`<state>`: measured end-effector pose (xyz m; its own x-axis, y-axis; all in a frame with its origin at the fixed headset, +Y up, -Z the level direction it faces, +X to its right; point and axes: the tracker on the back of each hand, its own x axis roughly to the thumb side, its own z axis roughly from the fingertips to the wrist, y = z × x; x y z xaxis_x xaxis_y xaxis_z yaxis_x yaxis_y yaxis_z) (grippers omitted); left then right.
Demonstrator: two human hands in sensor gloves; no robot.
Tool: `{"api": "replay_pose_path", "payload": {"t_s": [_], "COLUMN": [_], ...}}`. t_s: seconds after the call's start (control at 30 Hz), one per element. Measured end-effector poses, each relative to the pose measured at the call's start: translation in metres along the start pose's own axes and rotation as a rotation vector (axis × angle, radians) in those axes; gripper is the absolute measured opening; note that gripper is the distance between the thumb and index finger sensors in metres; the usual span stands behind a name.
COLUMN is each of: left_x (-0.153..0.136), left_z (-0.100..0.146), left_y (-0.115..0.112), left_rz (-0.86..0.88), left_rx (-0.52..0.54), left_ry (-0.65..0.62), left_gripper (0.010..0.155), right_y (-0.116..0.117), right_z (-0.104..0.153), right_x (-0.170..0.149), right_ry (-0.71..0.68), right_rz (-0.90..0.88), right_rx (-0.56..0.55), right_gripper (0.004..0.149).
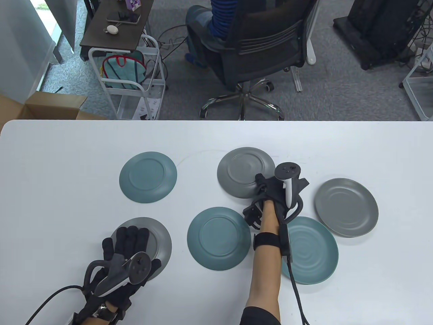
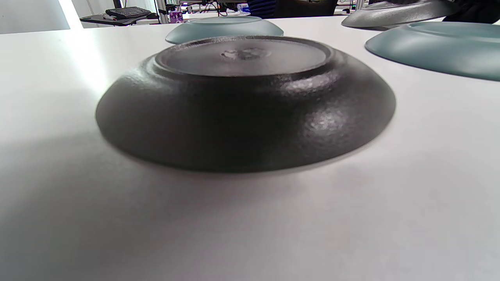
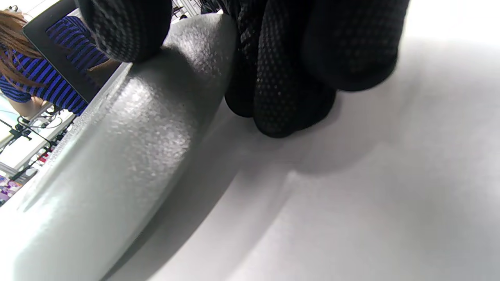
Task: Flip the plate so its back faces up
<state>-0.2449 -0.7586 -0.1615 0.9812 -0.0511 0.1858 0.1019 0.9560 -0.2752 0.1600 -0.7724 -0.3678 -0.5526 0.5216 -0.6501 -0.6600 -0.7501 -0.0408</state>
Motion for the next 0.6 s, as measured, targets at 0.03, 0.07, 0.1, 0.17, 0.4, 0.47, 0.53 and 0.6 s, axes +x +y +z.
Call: {"api": "replay_pose_path", "payload": {"t_s": [0.03, 0.07, 0.1, 0.17, 0.4, 0.47, 0.53, 0.6], "left_x": [0.000, 0.000, 0.000, 0.000, 0.001, 0.001, 0.001, 0.001], "left_z": [0.000, 0.000, 0.000, 0.000, 0.000, 0.000, 0.000, 0.000], "left_y": [0.000, 0.000, 0.000, 0.000, 0.000, -0.001, -0.001, -0.001], "left_rz": [0.000, 0.001, 0.001, 0.000, -0.002, -0.002, -0.003, -0.004], "left_rx": [0.000, -0.001, -0.001, 0.000, 0.000, -0.001, -0.001, -0.001], "left_ry": [-0.001, -0.002, -0.002, -0.002, -0.005, -0.005, -0.005, -0.006], "left_gripper": [0.090, 0.090, 0.090, 0.090, 0.090, 0.090, 0.090, 0.090], "right_y": [0.000, 0.001, 0.001, 0.002, 0.008, 0.009, 0.010, 0.011], "right_z": [0.001, 0.001, 0.002, 0.004, 0.008, 0.008, 0.009, 0.010], "right_x": [0.001, 0.003, 0.005, 0.008, 0.017, 0.019, 0.020, 0.022], "right_ry": [-0.001, -0.004, -0.015, -0.025, -0.049, -0.052, -0.050, -0.053], "right_rz": [0.026, 0.056, 0.110, 0.148, 0.261, 0.278, 0.294, 0.324], "right_rx": [-0.012, -0.025, -0.046, -0.070, -0.105, -0.111, -0.116, -0.127], "right_gripper": [0.078, 0.078, 0.077, 0.076, 0.074, 0.074, 0.074, 0.074]}}
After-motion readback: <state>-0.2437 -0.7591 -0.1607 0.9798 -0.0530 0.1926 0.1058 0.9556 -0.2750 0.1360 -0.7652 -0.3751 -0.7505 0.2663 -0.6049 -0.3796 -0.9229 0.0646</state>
